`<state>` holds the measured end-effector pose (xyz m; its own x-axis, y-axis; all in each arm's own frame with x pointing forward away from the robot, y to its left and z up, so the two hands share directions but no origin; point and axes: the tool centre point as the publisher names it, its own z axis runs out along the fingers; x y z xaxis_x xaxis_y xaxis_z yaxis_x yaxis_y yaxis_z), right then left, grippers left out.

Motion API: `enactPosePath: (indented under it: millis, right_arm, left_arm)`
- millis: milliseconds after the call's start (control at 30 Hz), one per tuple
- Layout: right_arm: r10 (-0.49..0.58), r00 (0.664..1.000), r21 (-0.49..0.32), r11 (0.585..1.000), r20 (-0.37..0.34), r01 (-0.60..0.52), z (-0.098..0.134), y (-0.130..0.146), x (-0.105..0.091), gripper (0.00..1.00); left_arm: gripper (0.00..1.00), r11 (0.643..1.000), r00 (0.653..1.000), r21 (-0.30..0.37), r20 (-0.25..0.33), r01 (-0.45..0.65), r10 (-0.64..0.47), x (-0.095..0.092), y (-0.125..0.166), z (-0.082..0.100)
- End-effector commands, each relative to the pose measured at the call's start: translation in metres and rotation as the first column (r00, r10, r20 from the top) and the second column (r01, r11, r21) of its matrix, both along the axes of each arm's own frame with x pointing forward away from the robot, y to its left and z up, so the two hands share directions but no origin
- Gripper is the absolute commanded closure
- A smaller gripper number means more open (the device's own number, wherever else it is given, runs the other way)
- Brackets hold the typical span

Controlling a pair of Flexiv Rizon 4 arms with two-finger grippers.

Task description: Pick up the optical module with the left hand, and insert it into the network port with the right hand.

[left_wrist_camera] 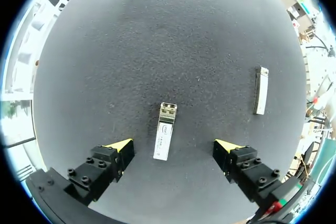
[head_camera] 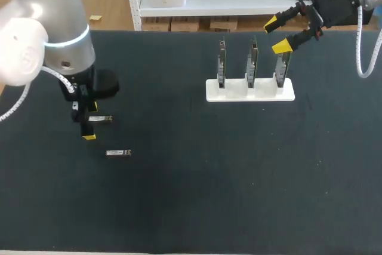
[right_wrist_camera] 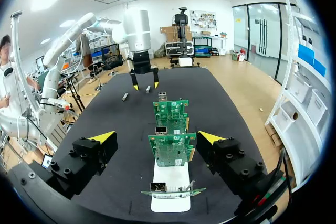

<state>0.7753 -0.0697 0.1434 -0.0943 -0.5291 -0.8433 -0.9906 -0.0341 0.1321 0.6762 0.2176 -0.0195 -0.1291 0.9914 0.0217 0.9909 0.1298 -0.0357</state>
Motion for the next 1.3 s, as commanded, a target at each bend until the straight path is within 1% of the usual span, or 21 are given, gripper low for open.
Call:
enactPosePath:
  millis: [33,67,100,167,200,500,533,633,667,767,867,967,1067,1167,1300]
  right_arm:
    - [-0.004,1.000,-0.001,1.000,0.004,0.004,0.000,0.000,-0.002,0.00]
    - [-0.004,1.000,-0.001,1.000,0.004,0.004,0.000,0.000,-0.002,0.00]
    - [-0.004,1.000,-0.001,1.000,0.004,0.004,0.000,0.000,-0.002,0.00]
    - [-0.004,1.000,-0.001,1.000,0.004,0.004,0.000,0.000,-0.002,0.00]
    - [-0.004,1.000,-0.001,1.000,0.004,0.004,0.000,0.000,-0.002,0.00]
    - [-0.004,1.000,-0.001,1.000,0.004,0.004,0.000,0.000,-0.002,0.00]
    - [-0.004,1.000,-0.001,1.000,0.004,0.004,0.000,0.000,-0.002,0.00]
    - [-0.004,1.000,-0.001,1.000,0.004,0.004,0.000,0.000,-0.002,0.00]
    - [-0.004,1.000,-0.001,1.000,0.004,0.004,0.000,0.000,-0.002,0.00]
    - [-0.004,1.000,-0.001,1.000,0.004,0.004,0.000,0.000,-0.002,0.00]
    - [-0.004,1.000,-0.001,1.000,0.004,0.004,0.000,0.000,-0.002,0.00]
    - [-0.004,1.000,-0.001,1.000,0.004,0.004,0.000,0.000,-0.002,0.00]
    - [-0.004,1.000,-0.001,1.000,0.004,0.004,0.000,0.000,-0.002,0.00]
    - [-0.004,1.000,-0.001,1.000,0.004,0.004,0.000,0.000,-0.002,0.00]
    - [-0.004,1.000,-0.001,1.000,0.004,0.004,0.000,0.000,-0.002,0.00]
  left_arm:
    - [0.00,1.000,1.000,0.008,-0.010,0.001,-0.001,0.001,0.000,-0.006]
    - [0.26,1.000,1.000,0.005,-0.017,0.003,-0.003,0.001,0.000,-0.006]
    - [0.63,1.000,1.000,0.006,-0.017,0.003,-0.003,0.001,0.000,-0.007]
    - [0.92,1.000,1.000,0.010,-0.019,0.004,-0.004,0.001,0.001,-0.008]
    - [1.00,1.000,1.000,0.011,-0.019,0.004,-0.004,0.000,0.001,-0.008]
    - [1.00,1.000,1.000,0.013,-0.023,-0.009,0.010,-0.001,0.001,-0.009]
    - [1.00,1.000,0.999,0.021,-0.028,-0.019,0.020,-0.001,0.001,-0.010]
    - [1.00,0.999,0.999,0.004,-0.017,-0.045,0.045,0.001,0.002,-0.008]
    - [1.00,0.999,0.999,0.020,-0.012,-0.042,0.043,0.001,0.002,-0.008]
    - [1.00,0.999,0.999,0.019,-0.015,-0.040,0.040,0.002,0.002,-0.008]
    - [1.00,0.998,0.998,0.001,-0.008,-0.057,0.057,0.003,0.002,-0.007]
    - [1.00,0.993,0.995,-0.061,0.018,-0.099,0.100,0.009,-0.001,0.001]
    - [1.00,0.981,0.988,-0.140,0.051,-0.137,0.146,0.019,-0.009,0.012]
    - [1.00,0.970,0.984,-0.204,0.093,-0.130,0.152,0.032,-0.022,0.027]
    - [1.00,0.956,0.978,-0.280,0.155,-0.091,0.139,0.052,-0.042,0.051]
